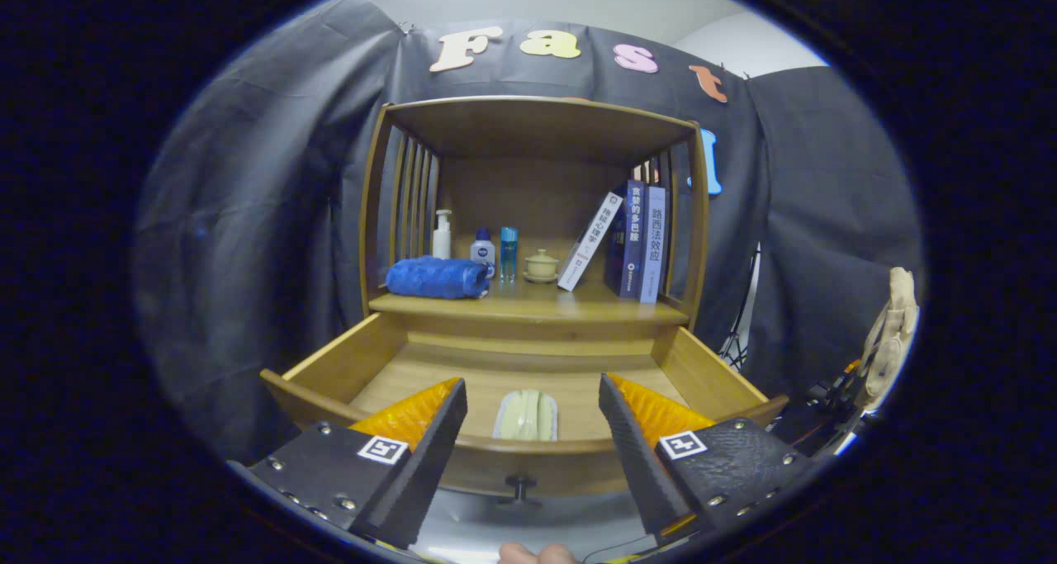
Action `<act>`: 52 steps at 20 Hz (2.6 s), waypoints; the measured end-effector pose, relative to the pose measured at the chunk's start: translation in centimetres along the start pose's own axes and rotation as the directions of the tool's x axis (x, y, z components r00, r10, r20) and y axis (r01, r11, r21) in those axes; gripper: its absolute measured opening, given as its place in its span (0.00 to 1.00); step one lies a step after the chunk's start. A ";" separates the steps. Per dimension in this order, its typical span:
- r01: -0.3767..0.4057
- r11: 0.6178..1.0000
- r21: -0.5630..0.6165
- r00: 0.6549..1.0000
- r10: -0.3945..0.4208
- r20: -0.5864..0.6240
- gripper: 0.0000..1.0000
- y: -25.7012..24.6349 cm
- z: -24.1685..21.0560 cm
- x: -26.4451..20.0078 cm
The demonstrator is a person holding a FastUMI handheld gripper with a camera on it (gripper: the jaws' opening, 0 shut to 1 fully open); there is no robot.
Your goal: Pull open the drawer, take out the items inside it, and place them on the countertop above the cabinet.
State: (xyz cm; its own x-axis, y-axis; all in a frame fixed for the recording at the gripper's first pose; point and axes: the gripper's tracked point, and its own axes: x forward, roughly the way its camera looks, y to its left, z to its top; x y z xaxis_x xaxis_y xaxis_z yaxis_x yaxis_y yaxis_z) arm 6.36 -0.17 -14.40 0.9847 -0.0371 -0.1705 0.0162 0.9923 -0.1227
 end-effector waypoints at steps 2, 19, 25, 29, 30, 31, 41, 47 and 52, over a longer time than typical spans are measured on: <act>0.005 1.000 -0.017 0.998 -0.006 -0.060 0.97 0.0 0.0 2.0; 0.029 0.996 0.080 0.853 0.017 -0.522 0.67 0.1 -8.8 13.5; -0.009 0.998 0.058 0.788 0.043 -0.614 0.27 1.2 -11.1 12.8; -0.065 0.996 0.063 0.836 0.089 -0.542 0.13 1.9 -10.2 12.8; -0.066 0.995 0.069 0.855 0.092 -0.510 0.13 1.8 -9.1 12.7; -0.066 0.994 0.083 0.878 0.097 -0.469 0.13 1.7 -7.8 12.3; -0.093 0.990 0.103 0.994 0.098 -0.041 0.13 1.1 8.6 7.9; -0.083 0.991 0.104 0.987 0.067 0.149 0.12 0.5 17.4 8.2; -0.070 0.994 0.084 0.993 0.061 0.105 0.12 0.0 18.5 14.2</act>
State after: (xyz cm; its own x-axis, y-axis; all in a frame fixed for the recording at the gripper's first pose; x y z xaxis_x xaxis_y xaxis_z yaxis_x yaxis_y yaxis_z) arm 23.57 1.49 1.29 0.9966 0.0357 -0.0743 -0.0379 0.9989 -0.0280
